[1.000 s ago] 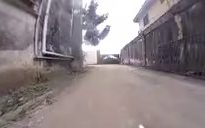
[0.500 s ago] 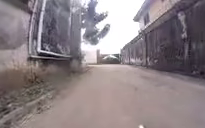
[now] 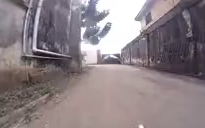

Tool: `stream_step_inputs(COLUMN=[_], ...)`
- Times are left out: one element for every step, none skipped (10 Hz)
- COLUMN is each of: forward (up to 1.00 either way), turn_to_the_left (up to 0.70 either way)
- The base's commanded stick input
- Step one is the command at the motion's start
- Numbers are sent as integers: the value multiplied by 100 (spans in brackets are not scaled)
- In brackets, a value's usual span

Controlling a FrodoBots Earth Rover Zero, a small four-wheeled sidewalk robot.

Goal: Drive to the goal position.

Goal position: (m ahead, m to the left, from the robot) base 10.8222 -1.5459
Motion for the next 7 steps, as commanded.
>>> stream_step_inputs(forward=[50, 50, 50, 50, 50, 50, 50], turn_to_the_left=[0, 0, 0, 0, 0, 0, 0])
